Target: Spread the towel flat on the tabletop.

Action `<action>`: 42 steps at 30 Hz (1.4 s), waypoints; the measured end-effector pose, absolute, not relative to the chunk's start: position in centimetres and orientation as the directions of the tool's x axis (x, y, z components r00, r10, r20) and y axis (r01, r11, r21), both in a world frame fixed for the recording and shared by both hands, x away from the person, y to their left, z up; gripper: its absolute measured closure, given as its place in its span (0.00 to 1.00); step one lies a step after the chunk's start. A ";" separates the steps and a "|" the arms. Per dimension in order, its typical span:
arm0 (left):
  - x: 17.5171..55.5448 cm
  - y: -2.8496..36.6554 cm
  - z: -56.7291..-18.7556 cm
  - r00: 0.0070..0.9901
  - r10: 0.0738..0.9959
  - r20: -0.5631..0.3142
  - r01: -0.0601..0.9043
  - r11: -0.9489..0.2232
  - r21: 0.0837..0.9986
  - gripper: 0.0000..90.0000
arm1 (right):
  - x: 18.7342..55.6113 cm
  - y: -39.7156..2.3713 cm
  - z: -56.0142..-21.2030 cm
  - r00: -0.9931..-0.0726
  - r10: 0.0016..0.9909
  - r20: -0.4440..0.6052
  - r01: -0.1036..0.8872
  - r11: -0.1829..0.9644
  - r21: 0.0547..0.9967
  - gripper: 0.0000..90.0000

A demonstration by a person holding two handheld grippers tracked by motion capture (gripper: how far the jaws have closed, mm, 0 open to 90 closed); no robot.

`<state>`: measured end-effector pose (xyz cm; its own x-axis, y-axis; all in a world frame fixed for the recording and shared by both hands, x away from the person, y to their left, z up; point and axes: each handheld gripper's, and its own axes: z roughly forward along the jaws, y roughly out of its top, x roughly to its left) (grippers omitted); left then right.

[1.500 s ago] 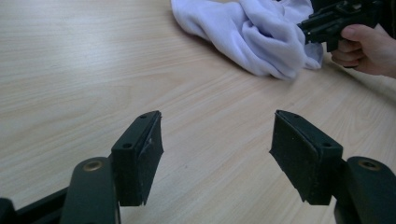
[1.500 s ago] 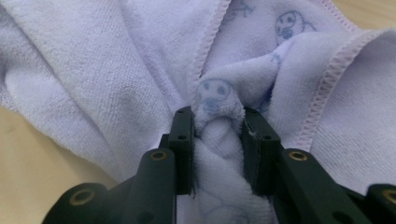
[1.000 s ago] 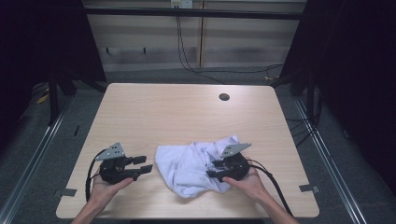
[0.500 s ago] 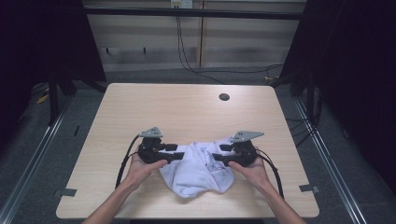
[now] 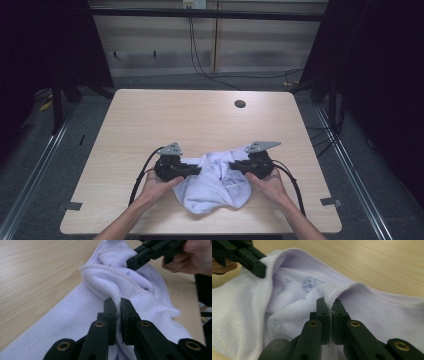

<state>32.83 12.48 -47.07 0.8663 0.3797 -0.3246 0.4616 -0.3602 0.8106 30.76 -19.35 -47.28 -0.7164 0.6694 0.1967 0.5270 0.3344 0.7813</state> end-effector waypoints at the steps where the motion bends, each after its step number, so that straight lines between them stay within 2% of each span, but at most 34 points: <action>1: 32.8 12.9 -46.8 0.864 0.378 -0.332 0.464 -0.340 0.818 0.95 | 30.8 -20.1 -46.9 -0.702 0.684 0.196 0.528 0.316 0.788 0.96; 5: 32.8 15.5 -45.2 0.849 0.394 -0.353 0.465 -0.241 0.852 0.95 | 30.6 -23.1 -45.6 -0.643 0.734 0.220 0.535 0.225 0.814 0.97; 9: 32.5 17.8 -44.0 0.830 0.452 -0.326 0.444 -0.183 0.877 0.95 | 30.3 -25.6 -44.5 -0.602 0.762 0.238 0.527 0.155 0.835 0.97; 11: 32.6 18.7 -43.6 0.816 0.475 -0.329 0.446 -0.155 0.881 0.95 | 30.1 -26.3 -44.0 -0.591 0.772 0.236 0.523 0.144 0.840 0.97; 12: 32.7 19.3 -43.1 0.808 0.495 -0.320 0.436 -0.137 0.889 0.95 | 29.9 -26.5 -43.7 -0.591 0.783 0.193 0.516 0.183 0.837 0.97; 15: 32.5 19.7 -42.5 0.808 0.495 -0.319 0.426 -0.117 0.897 0.95 | 29.6 -27.2 -43.3 -0.590 0.779 0.213 0.518 0.163 0.840 0.97; 20: 31.2 20.1 -40.2 0.827 0.486 -0.281 0.364 -0.083 0.928 0.95 | 29.0 -29.3 -41.0 -0.569 0.775 0.274 0.500 0.062 0.864 0.97; 24: 30.6 20.2 -37.9 0.843 0.475 -0.250 0.320 -0.071 0.945 0.95 | 29.0 -29.5 -38.6 -0.577 0.761 0.298 0.464 0.005 0.886 0.97; 29: 31.8 21.1 -35.0 0.830 0.506 -0.233 0.288 -0.032 0.957 0.95 | 29.7 -29.3 -36.4 -0.595 0.741 0.313 0.429 -0.037 0.903 0.96; 31: 32.6 21.4 -33.9 0.815 0.528 -0.239 0.281 0.000 0.960 0.95 | 30.3 -29.0 -35.1 -0.604 0.740 0.297 0.399 -0.041 0.916 0.97; 34: 33.5 21.7 -32.0 0.796 0.572 -0.199 0.239 0.006 0.971 0.96 | 31.9 -28.2 -31.9 -0.610 0.745 0.269 0.334 -0.066 0.940 0.97; 37: 34.0 22.2 -30.1 0.782 0.597 -0.175 0.199 0.027 0.980 0.96 | 32.7 -28.0 -30.2 -0.616 0.745 0.257 0.303 -0.077 0.950 0.97; 39: 34.1 22.6 -28.9 0.789 0.589 -0.176 0.173 0.062 0.983 0.96 | 33.4 -27.7 -28.5 -0.617 0.747 0.247 0.280 -0.085 0.956 0.97; 42: 34.7 22.8 -27.8 0.778 0.609 -0.156 0.163 0.045 0.986 0.96 | 34.3 -27.2 -26.1 -0.618 0.757 0.215 0.247 -0.073 0.966 0.97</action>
<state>34.74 22.76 -27.83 0.7777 0.6090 -0.1560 0.1627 0.0448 0.9857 34.26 -27.16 -26.08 -0.6177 0.7565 0.2147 0.2468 -0.0728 0.9663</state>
